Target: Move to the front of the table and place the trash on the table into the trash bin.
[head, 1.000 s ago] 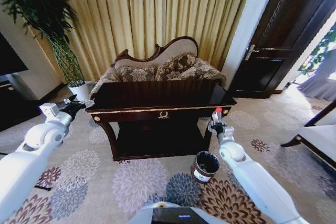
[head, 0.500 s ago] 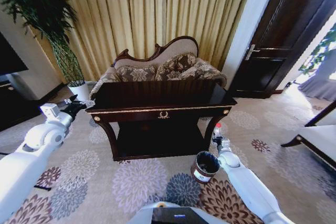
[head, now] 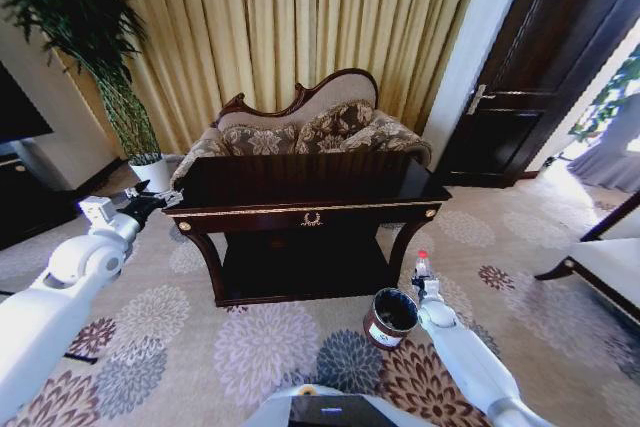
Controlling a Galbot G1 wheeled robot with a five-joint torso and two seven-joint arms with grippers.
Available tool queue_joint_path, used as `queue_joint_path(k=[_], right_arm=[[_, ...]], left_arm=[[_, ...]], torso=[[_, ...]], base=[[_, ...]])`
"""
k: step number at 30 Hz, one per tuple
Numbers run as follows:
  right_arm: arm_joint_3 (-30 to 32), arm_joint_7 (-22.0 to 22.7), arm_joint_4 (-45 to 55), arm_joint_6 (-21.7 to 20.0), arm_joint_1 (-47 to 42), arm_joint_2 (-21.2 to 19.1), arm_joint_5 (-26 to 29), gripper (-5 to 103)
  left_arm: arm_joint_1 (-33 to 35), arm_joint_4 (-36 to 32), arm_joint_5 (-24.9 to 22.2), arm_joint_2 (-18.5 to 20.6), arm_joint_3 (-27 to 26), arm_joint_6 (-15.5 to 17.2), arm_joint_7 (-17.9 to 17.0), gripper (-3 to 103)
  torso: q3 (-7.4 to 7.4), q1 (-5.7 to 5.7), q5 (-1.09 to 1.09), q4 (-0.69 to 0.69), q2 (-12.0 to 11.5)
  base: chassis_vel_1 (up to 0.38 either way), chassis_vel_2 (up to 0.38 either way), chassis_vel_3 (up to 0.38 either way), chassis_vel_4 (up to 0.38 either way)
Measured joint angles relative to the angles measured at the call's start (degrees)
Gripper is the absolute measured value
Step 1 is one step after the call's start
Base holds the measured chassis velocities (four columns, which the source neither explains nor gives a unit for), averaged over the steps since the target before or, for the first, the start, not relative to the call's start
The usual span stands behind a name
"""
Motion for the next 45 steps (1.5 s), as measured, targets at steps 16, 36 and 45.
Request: queue_joint_path(k=[16, 36, 45], right_arm=[[-0.2, 0.6, 3.0, -0.1, -0.2, 0.0, -0.8, 96], [-2.0, 0.2, 37.0, -4.4, -2.8, -4.9, 9.9, 100], [-3.1, 2.2, 49.4, -10.0, -2.8, -7.7, 13.7, 100]], left_arm=[[0.4, -0.3, 0.4, -0.6, -0.1, 0.0, 0.0, 100], [0.8, -3.2, -0.5, -1.8, -0.9, -0.3, 0.0, 100], [2.4, -4.2, -1.4, -2.2, -3.4, -0.5, 0.4, 100]], torso=[[0.0, 0.0, 0.0, 0.0, 0.0], [0.0, 0.0, 0.0, 0.02, 0.0], [0.0, 0.0, 0.0, 0.0, 0.0]], base=[[0.0, 0.0, 0.0, 0.0], [0.0, 0.0, 0.0, 0.0], [0.0, 0.0, 0.0, 0.0]])
